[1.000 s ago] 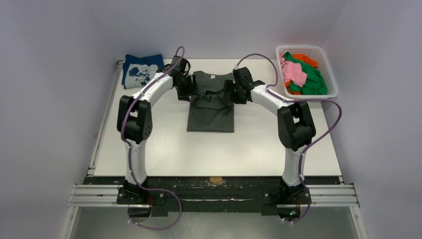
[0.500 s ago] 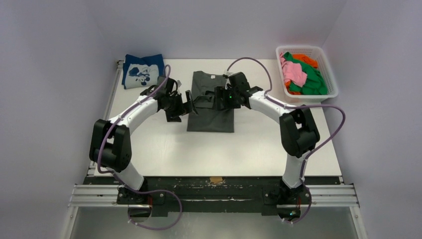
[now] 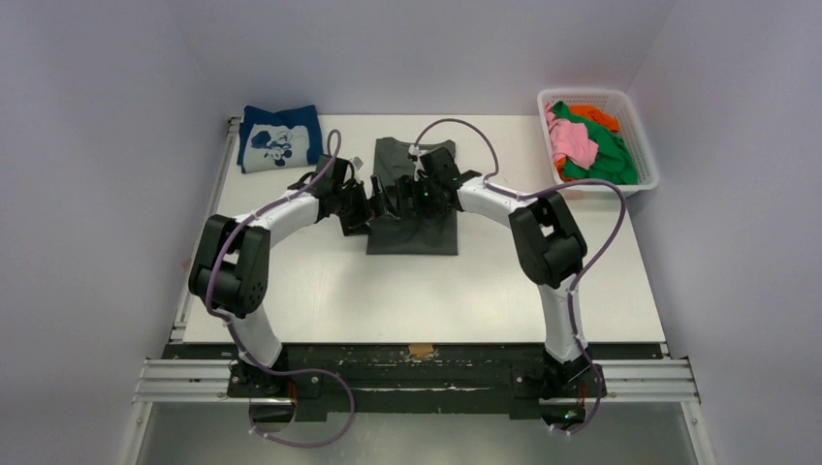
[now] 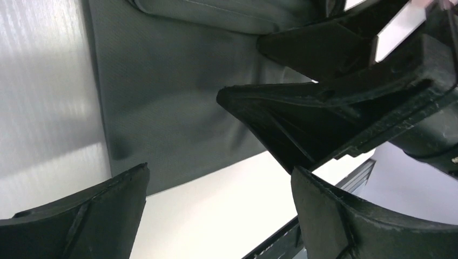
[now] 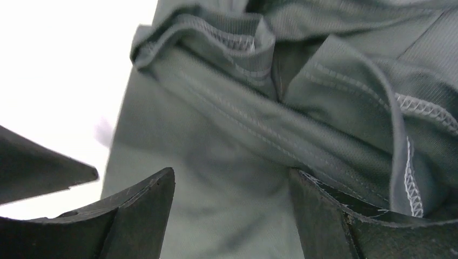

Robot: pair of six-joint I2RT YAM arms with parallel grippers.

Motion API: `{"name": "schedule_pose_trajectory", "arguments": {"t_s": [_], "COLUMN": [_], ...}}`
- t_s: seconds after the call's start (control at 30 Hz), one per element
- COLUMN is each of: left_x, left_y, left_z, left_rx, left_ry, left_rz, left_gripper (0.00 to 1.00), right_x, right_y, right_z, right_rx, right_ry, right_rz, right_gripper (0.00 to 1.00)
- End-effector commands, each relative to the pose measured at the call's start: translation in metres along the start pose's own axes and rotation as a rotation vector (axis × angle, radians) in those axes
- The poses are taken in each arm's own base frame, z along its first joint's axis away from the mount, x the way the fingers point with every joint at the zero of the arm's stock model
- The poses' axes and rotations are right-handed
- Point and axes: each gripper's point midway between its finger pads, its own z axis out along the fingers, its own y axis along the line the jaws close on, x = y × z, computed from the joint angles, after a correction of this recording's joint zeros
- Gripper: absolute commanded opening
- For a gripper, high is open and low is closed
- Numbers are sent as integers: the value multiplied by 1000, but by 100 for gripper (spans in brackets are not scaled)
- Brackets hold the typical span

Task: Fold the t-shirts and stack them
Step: Fold the folded rectangular tshirt in 1/3 of the way

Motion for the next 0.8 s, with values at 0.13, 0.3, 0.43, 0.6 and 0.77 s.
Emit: {"name": "schedule_pose_trajectory", "arguments": {"t_s": [0.13, 0.3, 0.43, 0.6, 0.77], "left_x": [20, 21, 17, 19, 25], "left_y": [25, 31, 27, 26, 35], "left_z": [28, 26, 17, -5, -20], "left_rx": [-54, -93, -100, -130, -176], "left_ry": [61, 55, 36, 0, -32], "left_rz": [-15, -1, 12, 22, 24], "left_gripper": [100, 100, 100, 100, 99], "right_x": [-125, -178, -193, -162, -88], "right_y": [-19, -39, -31, -34, -51], "right_z": [9, 22, -6, -61, -94], "right_rx": [46, 78, 75, 129, 187], "right_ry": [-332, -424, -459, -457, -385], "right_rz": [42, 77, 31, 41, 91], "right_gripper": [76, 76, 77, 77, 77]}}
